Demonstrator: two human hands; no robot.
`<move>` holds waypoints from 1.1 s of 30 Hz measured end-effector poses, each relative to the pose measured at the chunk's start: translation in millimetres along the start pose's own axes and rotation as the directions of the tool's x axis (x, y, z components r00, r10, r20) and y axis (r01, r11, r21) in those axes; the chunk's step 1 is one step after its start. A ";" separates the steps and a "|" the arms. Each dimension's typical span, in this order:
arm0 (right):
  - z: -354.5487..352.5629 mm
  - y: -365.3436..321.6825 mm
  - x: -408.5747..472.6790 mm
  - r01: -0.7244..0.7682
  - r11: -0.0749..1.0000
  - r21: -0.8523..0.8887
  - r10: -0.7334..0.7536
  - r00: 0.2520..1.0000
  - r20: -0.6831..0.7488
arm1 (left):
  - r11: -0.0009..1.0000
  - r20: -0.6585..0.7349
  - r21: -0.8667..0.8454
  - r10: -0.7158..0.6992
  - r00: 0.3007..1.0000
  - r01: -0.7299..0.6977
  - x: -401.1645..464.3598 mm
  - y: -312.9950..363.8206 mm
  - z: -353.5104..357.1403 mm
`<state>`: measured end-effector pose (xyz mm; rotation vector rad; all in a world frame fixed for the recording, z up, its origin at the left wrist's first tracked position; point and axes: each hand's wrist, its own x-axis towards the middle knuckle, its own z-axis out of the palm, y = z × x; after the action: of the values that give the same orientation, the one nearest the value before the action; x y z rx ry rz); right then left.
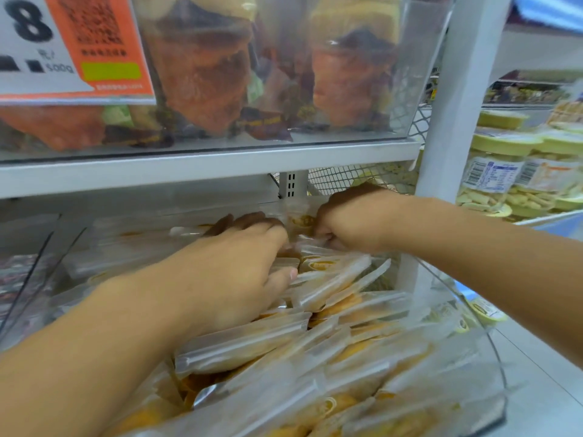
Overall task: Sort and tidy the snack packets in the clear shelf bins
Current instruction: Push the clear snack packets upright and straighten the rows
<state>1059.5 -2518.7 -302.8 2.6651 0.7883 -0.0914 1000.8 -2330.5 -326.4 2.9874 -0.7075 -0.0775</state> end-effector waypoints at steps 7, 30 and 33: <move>8.7 0.6 -53.1 0.110 0.908 0.404 0.086 0.896 -0.436 | 0.985 -0.132 -0.148 0.065 0.989 -0.085 -4.1 5.9 -1.0; 14.5 -4.8 -29.8 0.006 0.923 0.386 0.075 0.978 -0.193 | 0.983 -0.030 -0.170 0.062 0.998 -0.066 3.3 1.3 2.0; 1.8 0.6 -38.9 0.016 0.765 0.644 -0.114 0.987 0.111 | 0.992 -0.073 -0.113 0.042 0.996 -0.050 5.0 1.6 4.2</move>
<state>1027.0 -2539.8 -298.0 3.2099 0.9290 -0.6856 1004.3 -2334.5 -330.7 2.8476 -0.7375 -0.0097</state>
